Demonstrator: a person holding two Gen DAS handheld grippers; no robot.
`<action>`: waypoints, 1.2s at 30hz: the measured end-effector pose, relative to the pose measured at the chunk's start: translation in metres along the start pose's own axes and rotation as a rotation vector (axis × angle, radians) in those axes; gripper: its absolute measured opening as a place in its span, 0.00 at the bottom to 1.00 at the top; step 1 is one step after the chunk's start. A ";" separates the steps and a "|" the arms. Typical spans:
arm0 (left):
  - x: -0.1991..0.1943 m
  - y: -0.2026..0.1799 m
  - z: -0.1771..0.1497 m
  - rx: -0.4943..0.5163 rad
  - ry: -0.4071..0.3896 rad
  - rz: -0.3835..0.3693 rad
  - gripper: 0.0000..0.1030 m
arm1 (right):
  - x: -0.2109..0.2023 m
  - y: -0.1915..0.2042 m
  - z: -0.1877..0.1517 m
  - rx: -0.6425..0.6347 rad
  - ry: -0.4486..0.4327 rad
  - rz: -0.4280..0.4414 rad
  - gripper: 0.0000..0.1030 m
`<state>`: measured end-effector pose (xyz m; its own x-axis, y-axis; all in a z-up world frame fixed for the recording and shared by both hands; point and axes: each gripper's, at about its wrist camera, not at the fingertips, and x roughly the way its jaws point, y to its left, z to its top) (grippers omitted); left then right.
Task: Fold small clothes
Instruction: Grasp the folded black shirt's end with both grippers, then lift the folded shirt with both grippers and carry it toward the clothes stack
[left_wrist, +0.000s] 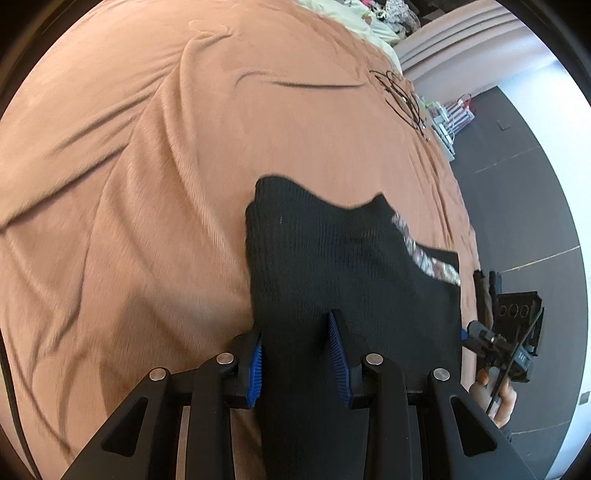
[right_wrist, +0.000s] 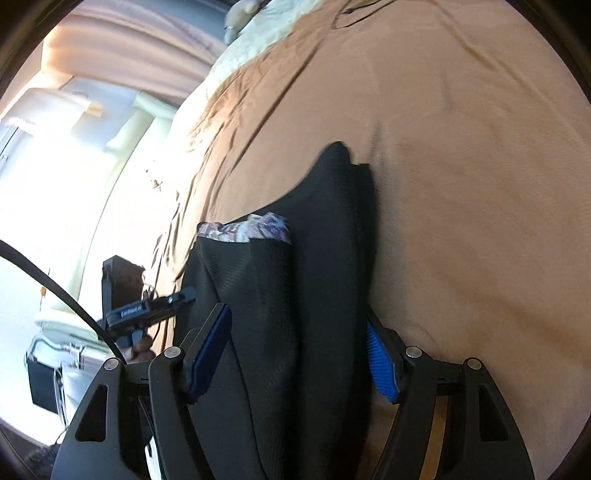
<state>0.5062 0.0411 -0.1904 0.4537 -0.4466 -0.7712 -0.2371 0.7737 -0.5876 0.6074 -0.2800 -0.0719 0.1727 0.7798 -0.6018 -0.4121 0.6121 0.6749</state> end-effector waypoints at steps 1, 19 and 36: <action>0.002 0.000 0.004 -0.007 -0.003 -0.005 0.33 | 0.006 0.001 0.004 -0.011 0.008 -0.006 0.58; -0.039 -0.043 0.006 0.100 -0.086 0.009 0.06 | -0.026 0.066 0.007 -0.160 -0.086 -0.203 0.11; -0.168 -0.141 -0.061 0.266 -0.258 -0.092 0.06 | -0.147 0.163 -0.092 -0.288 -0.314 -0.237 0.10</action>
<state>0.4110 -0.0200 0.0073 0.6720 -0.4182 -0.6112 0.0306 0.8402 -0.5414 0.4326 -0.3070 0.0870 0.5354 0.6522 -0.5367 -0.5521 0.7511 0.3620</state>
